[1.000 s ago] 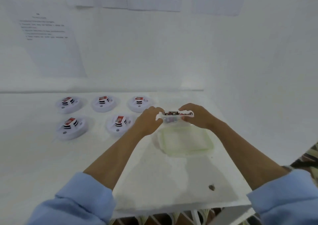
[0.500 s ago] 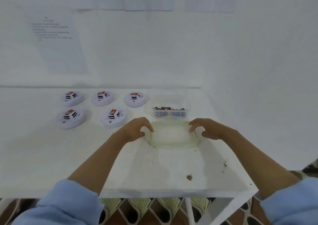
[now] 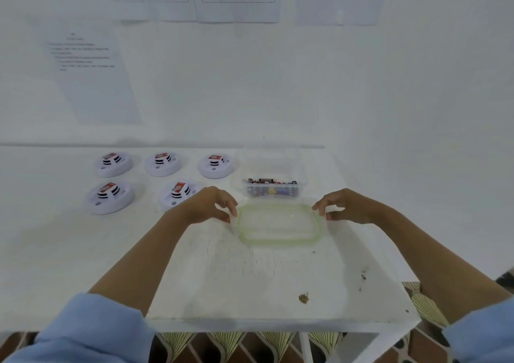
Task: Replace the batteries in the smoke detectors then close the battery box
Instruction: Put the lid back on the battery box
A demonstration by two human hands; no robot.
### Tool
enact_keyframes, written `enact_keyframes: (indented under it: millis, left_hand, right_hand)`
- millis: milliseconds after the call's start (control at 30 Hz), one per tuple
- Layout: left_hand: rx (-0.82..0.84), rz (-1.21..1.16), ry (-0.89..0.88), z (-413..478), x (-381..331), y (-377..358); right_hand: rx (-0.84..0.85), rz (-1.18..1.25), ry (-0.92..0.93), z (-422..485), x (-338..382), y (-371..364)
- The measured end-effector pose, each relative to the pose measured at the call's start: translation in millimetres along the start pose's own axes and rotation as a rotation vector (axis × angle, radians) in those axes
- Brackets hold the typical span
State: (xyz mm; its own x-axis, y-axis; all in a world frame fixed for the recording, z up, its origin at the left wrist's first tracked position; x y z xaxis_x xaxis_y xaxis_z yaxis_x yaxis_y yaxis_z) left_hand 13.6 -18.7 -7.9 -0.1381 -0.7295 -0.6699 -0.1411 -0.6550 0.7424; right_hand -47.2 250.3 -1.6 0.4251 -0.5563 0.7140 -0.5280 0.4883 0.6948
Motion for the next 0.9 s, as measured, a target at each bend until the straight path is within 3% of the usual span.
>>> enact_keyframes:
  millis: [233, 333, 500, 733, 900]
  left_hand:
    - [-0.214, -0.646, 0.048, 29, 1, 35]
    - [-0.319, -0.752, -0.017, 58, -6, 56]
    - [-0.399, -0.680, -0.073, 110, -9, 80]
    - [-0.340, -0.532, 0.087, 167, 12, 80]
    - [-0.272, -0.437, 0.243, 188, 30, 67]
  right_hand:
    - [-0.068, 0.709, -0.010, 32, -6, 31]
    - [-0.301, 0.786, -0.014, 63, 5, 56]
    - [-0.593, 0.891, -0.062, 103, 15, 83]
    - [-0.666, 0.746, -0.212, 148, 0, 100]
    - [-0.587, 0.671, -0.392, 172, -22, 93]
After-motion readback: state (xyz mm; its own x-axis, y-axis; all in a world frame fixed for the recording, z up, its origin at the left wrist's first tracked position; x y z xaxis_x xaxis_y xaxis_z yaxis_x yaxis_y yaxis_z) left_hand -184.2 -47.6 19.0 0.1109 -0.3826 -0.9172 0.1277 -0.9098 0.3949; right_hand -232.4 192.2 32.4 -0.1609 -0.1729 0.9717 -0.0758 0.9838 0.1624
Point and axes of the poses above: each hand's wrist, its own z-axis towards the middle knuckle, its own y-axis out of the back of the hand, x = y × z, the point moved 7 cm from there along z, towards the middle knuckle, and after that the axes turned 2 degrees about -x, right-handed, at the moved point
